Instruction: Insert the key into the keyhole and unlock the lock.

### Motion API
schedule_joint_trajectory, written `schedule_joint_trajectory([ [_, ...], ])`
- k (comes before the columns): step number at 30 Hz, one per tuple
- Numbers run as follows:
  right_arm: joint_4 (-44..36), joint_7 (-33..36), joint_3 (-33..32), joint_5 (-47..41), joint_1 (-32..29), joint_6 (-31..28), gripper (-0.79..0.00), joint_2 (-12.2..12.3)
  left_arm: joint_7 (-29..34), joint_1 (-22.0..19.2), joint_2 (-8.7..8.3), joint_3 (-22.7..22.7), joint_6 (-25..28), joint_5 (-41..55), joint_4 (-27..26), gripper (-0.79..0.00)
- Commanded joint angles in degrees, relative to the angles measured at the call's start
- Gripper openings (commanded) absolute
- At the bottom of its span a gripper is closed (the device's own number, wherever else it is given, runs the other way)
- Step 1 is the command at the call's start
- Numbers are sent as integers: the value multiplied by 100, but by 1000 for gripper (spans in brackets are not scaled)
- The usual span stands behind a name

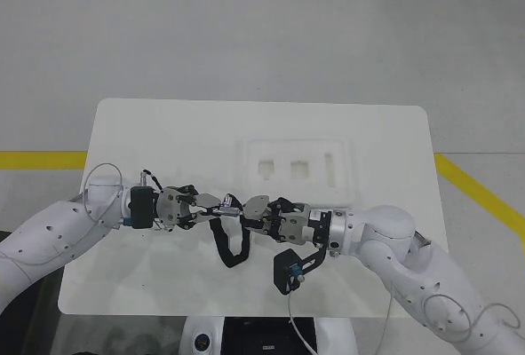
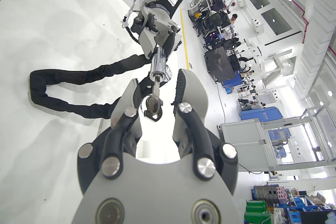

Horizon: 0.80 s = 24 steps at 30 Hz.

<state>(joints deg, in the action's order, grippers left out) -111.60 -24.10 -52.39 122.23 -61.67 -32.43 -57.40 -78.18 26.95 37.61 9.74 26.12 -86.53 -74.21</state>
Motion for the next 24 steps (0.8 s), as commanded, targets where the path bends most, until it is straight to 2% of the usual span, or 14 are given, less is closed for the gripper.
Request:
schedule_joint_trajectory([
  [1, -15, -15, -49, 8, -62, -22, -520, 16, -6, 6, -1, 0, -6, -3, 3, -785],
  [10, 71, 27, -115, -191, -70, -152, -619, 6, -15, -4, 12, 0, -16, -7, -11, -785],
  [11, 95, 57, -118, -246, -59, -174, -643, 0, -21, -10, 16, 0, -21, -6, -13, -785],
  [13, 127, 107, -119, -352, -41, -221, -763, -12, -25, -13, 22, 0, -25, -8, -11, -785],
  [14, 138, 125, -119, -415, -38, -246, -785, -18, -32, -16, 24, 0, -33, -13, -5, -785],
  [24, 292, 282, -100, -1271, 68, -882, -785, -76, -74, -49, 22, 0, -75, -120, 72, -785],
])
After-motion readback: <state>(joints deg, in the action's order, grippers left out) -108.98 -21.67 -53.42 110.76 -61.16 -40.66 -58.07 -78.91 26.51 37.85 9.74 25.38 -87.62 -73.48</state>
